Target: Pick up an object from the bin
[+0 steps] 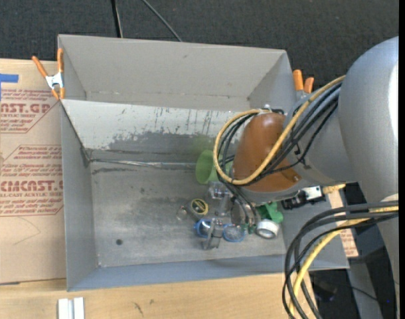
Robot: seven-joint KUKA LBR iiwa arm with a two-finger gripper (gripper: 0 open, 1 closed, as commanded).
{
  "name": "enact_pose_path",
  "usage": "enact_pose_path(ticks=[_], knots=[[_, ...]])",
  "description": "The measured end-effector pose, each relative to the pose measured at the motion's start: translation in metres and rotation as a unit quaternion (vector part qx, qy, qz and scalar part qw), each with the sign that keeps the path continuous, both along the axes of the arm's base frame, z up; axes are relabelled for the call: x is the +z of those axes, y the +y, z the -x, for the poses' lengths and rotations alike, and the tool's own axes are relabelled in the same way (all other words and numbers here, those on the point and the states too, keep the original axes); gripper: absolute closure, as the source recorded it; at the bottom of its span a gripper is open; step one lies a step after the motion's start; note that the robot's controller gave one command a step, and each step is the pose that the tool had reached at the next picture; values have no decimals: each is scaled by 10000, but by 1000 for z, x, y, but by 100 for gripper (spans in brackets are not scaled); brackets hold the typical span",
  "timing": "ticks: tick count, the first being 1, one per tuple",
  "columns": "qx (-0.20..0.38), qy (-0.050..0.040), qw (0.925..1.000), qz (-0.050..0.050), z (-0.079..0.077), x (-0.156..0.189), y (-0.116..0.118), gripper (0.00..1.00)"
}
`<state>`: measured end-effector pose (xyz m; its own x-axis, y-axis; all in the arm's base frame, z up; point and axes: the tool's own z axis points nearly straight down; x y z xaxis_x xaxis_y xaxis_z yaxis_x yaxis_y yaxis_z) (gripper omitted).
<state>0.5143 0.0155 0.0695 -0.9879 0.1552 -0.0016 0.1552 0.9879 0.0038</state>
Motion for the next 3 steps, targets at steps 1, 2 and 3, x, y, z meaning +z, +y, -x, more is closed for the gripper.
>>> enact_pose_path(ticks=[1,2,3], knots=[[-38,13,10000,16,1,0,-5,100],[137,-31,9999,13,-1,88,-2,100],[136,6,9999,17,1,84,-3,0]])
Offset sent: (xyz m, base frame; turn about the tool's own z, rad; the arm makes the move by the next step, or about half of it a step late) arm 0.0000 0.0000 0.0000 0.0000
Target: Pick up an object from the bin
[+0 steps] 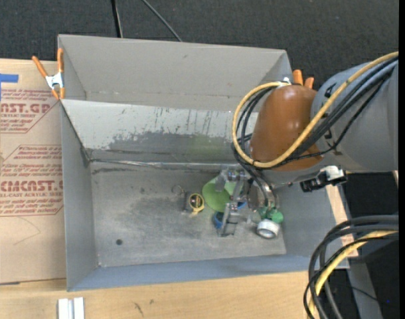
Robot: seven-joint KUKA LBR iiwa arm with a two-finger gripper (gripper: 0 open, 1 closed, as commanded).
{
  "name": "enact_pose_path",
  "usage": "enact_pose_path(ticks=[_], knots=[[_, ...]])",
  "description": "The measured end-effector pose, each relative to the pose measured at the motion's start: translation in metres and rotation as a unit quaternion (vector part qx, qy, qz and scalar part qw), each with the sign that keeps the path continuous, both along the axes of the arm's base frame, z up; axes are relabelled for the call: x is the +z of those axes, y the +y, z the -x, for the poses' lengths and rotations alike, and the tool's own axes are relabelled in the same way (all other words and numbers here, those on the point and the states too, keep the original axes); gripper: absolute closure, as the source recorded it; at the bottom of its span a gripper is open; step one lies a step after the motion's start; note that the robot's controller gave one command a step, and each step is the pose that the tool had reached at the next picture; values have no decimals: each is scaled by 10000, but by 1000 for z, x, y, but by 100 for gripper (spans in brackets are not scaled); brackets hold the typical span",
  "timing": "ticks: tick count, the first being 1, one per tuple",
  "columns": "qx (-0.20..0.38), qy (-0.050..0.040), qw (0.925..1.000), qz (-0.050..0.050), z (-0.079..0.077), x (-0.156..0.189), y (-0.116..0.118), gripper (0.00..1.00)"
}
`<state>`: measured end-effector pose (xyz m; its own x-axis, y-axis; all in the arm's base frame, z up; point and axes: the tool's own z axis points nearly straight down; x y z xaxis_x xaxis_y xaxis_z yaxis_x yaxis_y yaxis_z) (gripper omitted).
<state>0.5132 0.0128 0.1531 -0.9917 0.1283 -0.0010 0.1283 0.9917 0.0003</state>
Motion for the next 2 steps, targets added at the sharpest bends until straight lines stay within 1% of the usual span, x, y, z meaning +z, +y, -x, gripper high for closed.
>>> enact_pose_path(ticks=[1,2], knots=[[789,-4,9969,19,3,-73,-92,0],[988,-3,9951,3,11,-83,-90,0]])
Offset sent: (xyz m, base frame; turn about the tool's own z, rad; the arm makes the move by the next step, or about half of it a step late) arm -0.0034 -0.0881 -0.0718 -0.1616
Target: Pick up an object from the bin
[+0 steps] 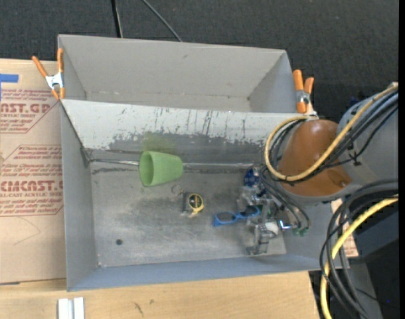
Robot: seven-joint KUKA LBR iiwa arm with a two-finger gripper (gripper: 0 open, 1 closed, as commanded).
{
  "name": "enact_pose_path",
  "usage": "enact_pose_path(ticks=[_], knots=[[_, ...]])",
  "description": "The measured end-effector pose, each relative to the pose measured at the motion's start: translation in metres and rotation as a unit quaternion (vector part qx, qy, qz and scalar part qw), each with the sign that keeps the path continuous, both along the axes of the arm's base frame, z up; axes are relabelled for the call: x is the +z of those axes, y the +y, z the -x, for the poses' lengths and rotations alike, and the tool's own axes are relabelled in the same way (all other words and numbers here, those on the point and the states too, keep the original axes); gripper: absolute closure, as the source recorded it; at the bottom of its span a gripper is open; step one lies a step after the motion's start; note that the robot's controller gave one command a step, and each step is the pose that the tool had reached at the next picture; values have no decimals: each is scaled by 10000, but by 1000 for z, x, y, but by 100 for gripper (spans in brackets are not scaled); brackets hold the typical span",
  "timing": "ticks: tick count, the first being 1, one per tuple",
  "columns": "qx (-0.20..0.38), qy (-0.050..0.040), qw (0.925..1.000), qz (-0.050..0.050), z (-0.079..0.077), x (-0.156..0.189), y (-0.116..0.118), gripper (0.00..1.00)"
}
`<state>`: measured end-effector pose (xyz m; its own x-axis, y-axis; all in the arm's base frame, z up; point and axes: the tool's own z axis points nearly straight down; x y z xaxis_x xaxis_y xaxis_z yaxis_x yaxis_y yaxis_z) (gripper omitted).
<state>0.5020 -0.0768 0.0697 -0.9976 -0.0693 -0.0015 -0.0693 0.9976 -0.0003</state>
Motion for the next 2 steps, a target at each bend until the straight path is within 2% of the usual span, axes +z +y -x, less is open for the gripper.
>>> enact_pose_path(ticks=[1,2], knots=[[2,7,10000,1,0,1,0,100],[-50,-39,10000,12,-11,111,-30,100]])
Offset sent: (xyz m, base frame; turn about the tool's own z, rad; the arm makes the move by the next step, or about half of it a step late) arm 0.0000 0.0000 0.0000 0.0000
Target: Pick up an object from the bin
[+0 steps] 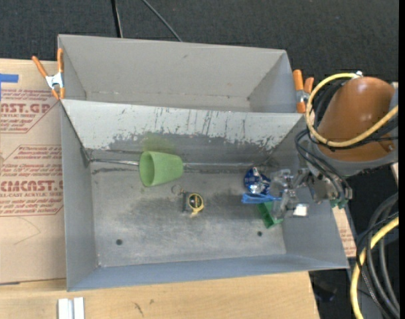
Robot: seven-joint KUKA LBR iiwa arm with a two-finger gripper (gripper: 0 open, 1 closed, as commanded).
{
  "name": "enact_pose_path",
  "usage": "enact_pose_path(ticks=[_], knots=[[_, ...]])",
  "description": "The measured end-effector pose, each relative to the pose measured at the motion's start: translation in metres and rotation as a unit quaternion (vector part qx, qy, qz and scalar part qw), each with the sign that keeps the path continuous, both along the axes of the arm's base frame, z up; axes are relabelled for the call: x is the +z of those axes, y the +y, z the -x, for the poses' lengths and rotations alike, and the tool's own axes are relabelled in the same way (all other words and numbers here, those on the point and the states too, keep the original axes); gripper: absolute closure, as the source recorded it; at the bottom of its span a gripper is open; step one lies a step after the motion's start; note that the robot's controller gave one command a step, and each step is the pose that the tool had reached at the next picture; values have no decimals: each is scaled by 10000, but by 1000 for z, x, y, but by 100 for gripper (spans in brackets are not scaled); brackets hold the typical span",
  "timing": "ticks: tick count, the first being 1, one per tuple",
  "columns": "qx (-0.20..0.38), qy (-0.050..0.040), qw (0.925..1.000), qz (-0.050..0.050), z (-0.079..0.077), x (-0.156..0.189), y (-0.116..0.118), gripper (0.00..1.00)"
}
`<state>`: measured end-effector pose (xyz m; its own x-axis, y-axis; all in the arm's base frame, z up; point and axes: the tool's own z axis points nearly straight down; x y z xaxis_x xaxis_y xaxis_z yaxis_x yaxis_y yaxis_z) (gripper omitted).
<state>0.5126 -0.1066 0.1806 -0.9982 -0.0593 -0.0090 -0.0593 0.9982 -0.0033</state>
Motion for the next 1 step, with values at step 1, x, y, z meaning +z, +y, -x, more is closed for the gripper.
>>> enact_pose_path(ticks=[1], knots=[[1313,2,9913,10,-43,74,-29,100]])
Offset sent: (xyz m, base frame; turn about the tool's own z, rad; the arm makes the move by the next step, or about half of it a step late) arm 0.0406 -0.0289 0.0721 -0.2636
